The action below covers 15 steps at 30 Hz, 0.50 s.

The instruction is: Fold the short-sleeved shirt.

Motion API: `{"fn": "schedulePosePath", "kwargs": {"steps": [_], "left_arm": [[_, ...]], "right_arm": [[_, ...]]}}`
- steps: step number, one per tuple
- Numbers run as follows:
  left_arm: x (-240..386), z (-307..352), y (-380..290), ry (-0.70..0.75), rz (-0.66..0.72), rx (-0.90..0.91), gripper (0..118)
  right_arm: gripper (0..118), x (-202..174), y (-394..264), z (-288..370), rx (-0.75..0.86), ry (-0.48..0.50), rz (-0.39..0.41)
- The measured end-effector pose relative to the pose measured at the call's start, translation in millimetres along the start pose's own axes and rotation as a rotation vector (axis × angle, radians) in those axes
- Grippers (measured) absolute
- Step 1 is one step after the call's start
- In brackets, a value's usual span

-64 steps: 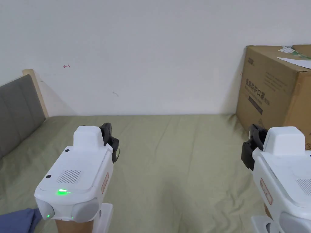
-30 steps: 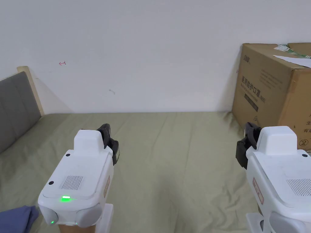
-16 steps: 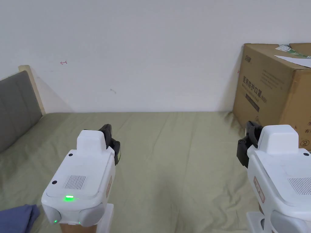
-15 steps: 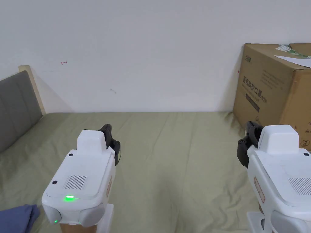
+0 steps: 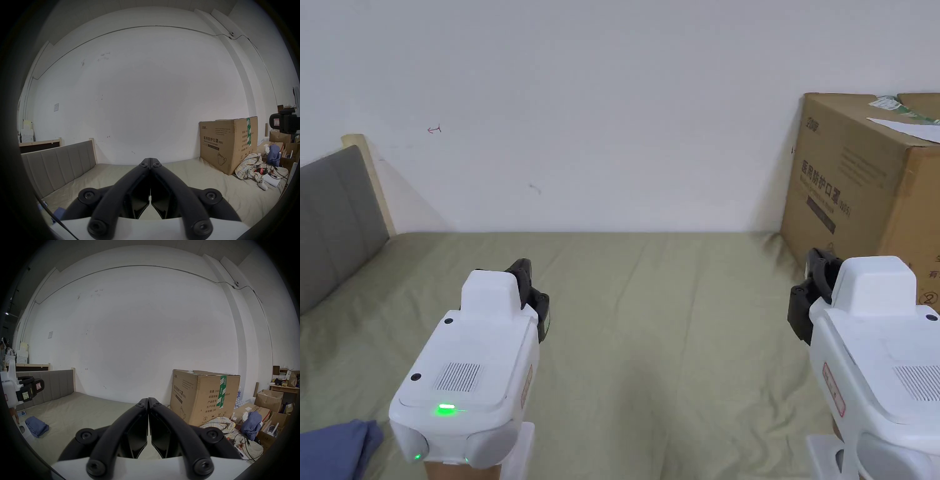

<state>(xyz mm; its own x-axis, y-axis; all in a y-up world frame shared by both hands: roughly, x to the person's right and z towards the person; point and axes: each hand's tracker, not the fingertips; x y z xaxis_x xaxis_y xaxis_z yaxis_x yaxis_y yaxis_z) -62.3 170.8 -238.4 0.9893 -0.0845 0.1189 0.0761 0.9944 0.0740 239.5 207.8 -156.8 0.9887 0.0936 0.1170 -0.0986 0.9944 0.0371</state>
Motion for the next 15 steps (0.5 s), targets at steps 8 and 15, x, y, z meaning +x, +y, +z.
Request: {"fn": "schedulePosePath", "kwargs": {"steps": [8,15], "left_arm": [[-1.9,0.9,-0.4,0.006,0.001,-0.002,2],[-7.5,-0.9,-0.8,0.005,0.026,-0.006,71]], "right_arm": [[1,-1.4,-0.1,-0.1,-0.002,-0.003,0.003],[84,1.6,-4.4,-2.3,-0.031,-0.01,-0.009]]}}
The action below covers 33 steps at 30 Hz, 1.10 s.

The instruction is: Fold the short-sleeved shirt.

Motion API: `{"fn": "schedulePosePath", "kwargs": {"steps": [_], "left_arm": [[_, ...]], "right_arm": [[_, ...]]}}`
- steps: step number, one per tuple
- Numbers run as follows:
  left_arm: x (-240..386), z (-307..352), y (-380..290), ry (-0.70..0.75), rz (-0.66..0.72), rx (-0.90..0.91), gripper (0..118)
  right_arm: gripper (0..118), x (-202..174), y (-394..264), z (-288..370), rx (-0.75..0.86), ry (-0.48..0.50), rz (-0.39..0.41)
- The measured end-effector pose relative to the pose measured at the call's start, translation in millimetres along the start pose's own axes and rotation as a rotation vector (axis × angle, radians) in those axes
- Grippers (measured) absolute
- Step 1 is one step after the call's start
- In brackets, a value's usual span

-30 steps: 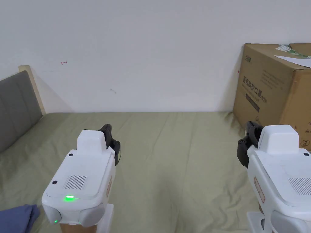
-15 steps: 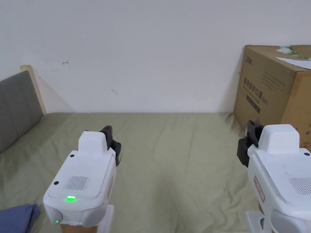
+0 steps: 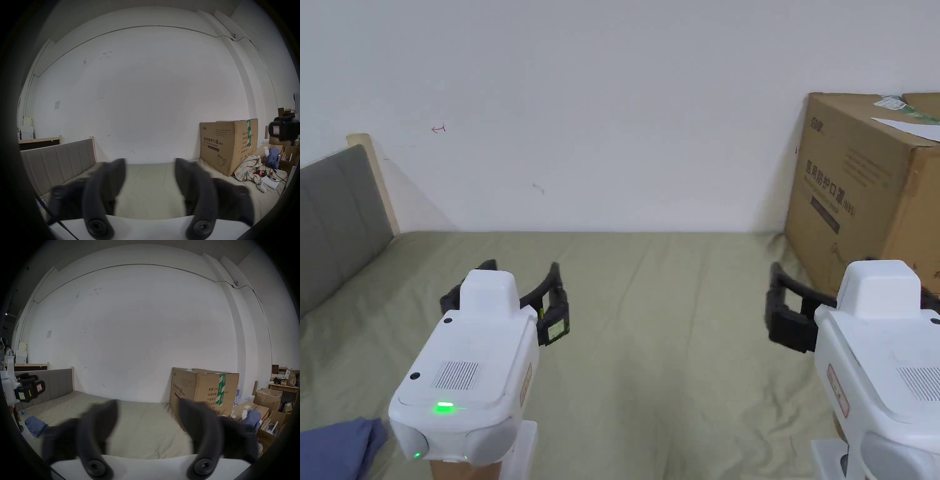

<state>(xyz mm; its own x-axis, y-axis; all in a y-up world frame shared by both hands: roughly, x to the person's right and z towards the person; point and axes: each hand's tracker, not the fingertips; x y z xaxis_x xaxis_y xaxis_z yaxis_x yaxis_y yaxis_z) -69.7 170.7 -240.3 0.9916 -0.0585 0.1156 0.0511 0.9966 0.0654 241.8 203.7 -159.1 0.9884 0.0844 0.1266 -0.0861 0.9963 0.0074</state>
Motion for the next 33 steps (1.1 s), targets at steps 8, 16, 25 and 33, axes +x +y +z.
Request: {"fn": "schedulePosePath", "kwargs": {"steps": [8,16,25,33], "left_arm": [[-0.3,-2.1,1.0,0.003,-0.011,0.011,118],[5.3,-0.6,-1.7,0.014,-0.012,0.021,118],[1.3,-1.4,-1.7,0.022,-0.009,0.022,118],[0.8,-0.5,-2.0,0.03,-0.006,0.025,118]], "right_arm": [[118,-3.2,-3.9,1.1,0.024,-0.026,0.018],[118,-3.9,-3.0,-0.6,0.028,-0.027,0.013],[118,-4.8,-3.6,-0.1,0.03,-0.027,0.01],[118,-5.6,-3.5,-0.3,0.03,-0.026,0.012]]}}
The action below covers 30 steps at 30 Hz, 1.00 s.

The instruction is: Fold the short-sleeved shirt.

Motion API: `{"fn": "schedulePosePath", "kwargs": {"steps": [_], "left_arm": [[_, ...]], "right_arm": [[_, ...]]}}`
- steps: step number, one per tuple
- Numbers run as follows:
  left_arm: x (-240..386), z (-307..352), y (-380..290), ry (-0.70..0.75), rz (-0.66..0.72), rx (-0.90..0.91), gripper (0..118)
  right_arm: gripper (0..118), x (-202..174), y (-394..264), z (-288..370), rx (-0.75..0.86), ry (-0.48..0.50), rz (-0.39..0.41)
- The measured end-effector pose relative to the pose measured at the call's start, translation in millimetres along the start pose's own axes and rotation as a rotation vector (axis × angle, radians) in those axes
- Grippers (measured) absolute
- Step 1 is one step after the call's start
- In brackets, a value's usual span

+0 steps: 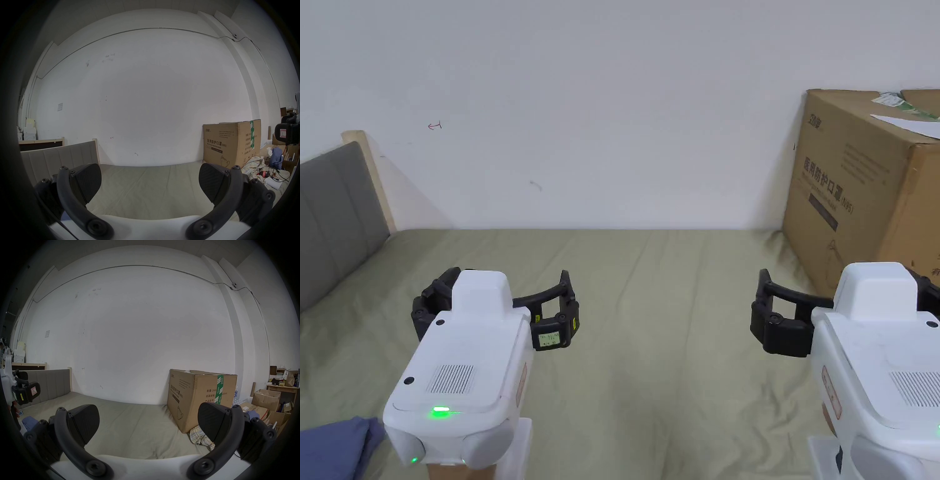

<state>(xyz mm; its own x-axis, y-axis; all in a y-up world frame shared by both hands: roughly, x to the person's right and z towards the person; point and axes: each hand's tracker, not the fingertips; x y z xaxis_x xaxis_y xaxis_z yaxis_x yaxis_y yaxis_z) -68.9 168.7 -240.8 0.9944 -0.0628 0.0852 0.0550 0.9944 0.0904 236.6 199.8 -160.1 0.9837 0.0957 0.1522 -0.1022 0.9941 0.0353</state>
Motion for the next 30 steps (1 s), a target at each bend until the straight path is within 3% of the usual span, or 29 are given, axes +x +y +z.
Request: {"fn": "schedulePosePath", "kwargs": {"steps": [30], "left_arm": [[-2.8,1.1,0.4,0.006,0.008,0.003,118]], "right_arm": [[118,2.0,1.0,1.8,0.017,-0.005,0.004]]}}
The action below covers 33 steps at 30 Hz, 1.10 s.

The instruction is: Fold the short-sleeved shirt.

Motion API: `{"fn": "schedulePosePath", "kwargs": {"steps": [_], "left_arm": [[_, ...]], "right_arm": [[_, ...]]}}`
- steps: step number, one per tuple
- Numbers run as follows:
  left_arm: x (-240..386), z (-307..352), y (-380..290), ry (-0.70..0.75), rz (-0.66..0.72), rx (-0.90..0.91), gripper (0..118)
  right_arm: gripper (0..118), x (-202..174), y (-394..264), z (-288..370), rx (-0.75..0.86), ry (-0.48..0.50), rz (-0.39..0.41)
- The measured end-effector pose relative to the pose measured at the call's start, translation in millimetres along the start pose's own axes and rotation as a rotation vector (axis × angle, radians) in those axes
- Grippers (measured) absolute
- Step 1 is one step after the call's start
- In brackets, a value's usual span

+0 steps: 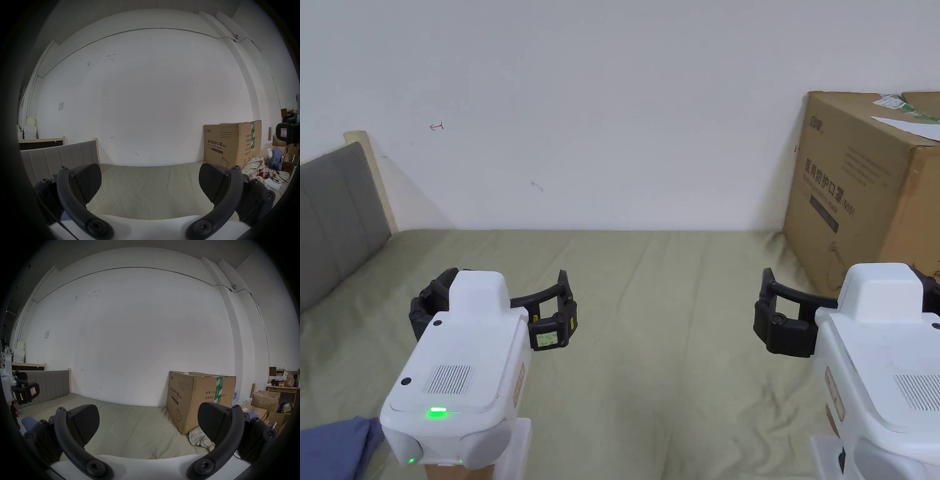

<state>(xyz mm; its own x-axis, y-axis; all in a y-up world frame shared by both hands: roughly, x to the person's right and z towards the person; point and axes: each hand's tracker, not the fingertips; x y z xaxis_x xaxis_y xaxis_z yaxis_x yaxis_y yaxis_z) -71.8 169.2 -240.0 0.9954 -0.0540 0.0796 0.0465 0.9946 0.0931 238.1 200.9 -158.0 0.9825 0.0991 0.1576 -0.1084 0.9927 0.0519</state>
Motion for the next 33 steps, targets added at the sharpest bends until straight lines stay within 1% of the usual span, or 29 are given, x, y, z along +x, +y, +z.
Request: {"fn": "schedulePosePath", "kwargs": {"steps": [19,22,24,27,29,30,33], "left_arm": [[-2,1,1,0.003,0.01,0.001,118],[-2,1,0,0.003,0.008,-0.003,118],[-2,1,0,0.001,0.01,-0.004,118],[-2,1,1,-0.002,0.017,-0.004,118],[-3,2,2,-0.005,0.02,-0.002,118],[-4,2,2,-0.006,0.021,-0.002,118],[-5,1,4,-0.007,0.026,0.004,118]], "right_arm": [[118,0,-2,0,-0.007,-0.001,0.005],[118,-1,-3,-3,-0.032,-0.021,0.003],[118,-2,-3,-7,-0.085,-0.062,-0.023],[118,-4,-3,-12,-0.208,-0.168,-0.105],[118,-1,-2,-14,-0.271,-0.174,-0.177],[118,1,2,-17,-0.344,-0.179,-0.194],[118,7,8,-25,-0.535,-0.185,-0.192]]}}
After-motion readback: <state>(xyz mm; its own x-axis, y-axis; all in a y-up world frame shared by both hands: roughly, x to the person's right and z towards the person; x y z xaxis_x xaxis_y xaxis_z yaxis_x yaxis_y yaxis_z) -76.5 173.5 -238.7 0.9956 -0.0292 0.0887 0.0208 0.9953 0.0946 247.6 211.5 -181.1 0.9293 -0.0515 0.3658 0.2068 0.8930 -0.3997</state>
